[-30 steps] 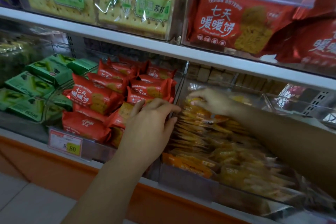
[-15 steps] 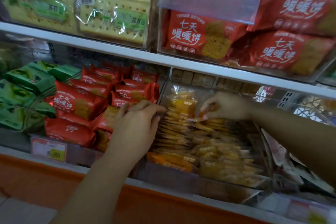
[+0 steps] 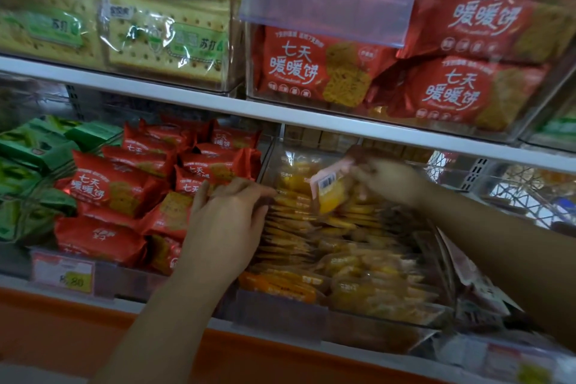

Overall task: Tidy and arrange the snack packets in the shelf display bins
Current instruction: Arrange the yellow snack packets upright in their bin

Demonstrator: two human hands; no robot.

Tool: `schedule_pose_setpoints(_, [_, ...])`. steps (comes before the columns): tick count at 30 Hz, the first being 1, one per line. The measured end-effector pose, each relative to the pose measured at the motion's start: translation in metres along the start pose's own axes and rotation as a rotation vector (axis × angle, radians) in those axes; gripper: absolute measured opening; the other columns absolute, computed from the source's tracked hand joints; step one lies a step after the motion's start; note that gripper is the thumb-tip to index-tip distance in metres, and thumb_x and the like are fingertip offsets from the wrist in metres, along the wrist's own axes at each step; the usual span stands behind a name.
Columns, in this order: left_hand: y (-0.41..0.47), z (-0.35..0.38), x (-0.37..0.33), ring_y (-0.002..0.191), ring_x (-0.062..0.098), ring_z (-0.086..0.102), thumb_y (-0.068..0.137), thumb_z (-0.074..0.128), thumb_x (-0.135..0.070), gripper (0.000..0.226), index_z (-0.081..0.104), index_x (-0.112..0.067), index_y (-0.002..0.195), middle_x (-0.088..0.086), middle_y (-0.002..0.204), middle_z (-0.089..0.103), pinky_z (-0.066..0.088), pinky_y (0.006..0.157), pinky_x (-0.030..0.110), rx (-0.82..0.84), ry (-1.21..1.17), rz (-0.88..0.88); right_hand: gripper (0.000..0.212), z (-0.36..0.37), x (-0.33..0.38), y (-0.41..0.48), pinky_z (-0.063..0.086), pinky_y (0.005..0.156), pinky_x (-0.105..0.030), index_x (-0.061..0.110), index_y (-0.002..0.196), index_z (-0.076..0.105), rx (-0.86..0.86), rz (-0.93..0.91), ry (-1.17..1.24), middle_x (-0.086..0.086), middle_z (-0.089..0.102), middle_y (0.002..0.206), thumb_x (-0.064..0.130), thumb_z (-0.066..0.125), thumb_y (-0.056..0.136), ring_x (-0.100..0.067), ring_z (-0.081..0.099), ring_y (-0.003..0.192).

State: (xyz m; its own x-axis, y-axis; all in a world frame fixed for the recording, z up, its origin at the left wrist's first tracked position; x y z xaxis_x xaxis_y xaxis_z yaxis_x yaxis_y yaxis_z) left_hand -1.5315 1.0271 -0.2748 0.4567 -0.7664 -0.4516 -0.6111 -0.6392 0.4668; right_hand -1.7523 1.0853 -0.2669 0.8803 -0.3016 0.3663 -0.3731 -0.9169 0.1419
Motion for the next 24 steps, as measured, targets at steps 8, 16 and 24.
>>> schedule_pose_setpoints(8, [-0.002, -0.009, -0.020, 0.089, -0.002, 0.053, 0.090, 0.058, -0.013, 0.025, 0.066, -0.019, 0.113, -0.012, 0.103, 0.059, 0.041, 0.072, 0.002, -0.047, -0.249, 0.074, 0.014, -0.019, 0.034, -0.069, 0.053, 0.083, -0.029, 0.007, 0.083, 0.067, -0.078, -0.125, 0.590, -0.005, 0.072, 0.085, 0.015, 0.057, 0.091, -0.016, 0.068, 0.086])
schedule_pose_setpoints(16, [-0.014, 0.018, -0.033, 0.103, -0.005, 0.054, 0.084, 0.059, -0.043, 0.063, 0.034, -0.032, 0.141, -0.026, 0.114, 0.049, 0.049, 0.090, 0.022, 0.160, -0.718, -0.129, 0.013, -0.040, 0.065, -0.121, 0.053, 0.073, -0.025, 0.016, 0.075, 0.072, -0.278, -0.239, 0.575, 0.003, 0.073, 0.087, 0.030, 0.074, 0.076, -0.013, 0.068, 0.084])
schedule_pose_setpoints(24, [-0.010, 0.015, -0.028, 0.110, 0.007, 0.059, 0.082, 0.070, -0.009, 0.087, 0.019, -0.040, 0.145, -0.007, 0.124, 0.060, 0.052, 0.090, 0.032, 0.072, -0.969, -0.211, 0.062, -0.025, 0.057, -0.105, 0.055, 0.082, -0.030, 0.049, 0.117, 0.048, -0.202, -0.171, 0.584, -0.005, 0.054, 0.118, 0.017, 0.078, 0.073, -0.013, 0.065, 0.090])
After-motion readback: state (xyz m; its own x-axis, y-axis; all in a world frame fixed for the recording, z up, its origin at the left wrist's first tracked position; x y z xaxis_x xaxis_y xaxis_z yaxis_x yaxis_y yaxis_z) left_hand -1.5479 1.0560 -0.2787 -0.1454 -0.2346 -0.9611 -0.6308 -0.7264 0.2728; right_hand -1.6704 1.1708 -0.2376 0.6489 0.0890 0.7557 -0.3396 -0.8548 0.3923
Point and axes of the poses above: each hand's wrist, its own y-axis towards the middle knuckle, its own z-axis out of the palm, x = y × z, the point moved 10 cm from there along y, towards the middle knuckle
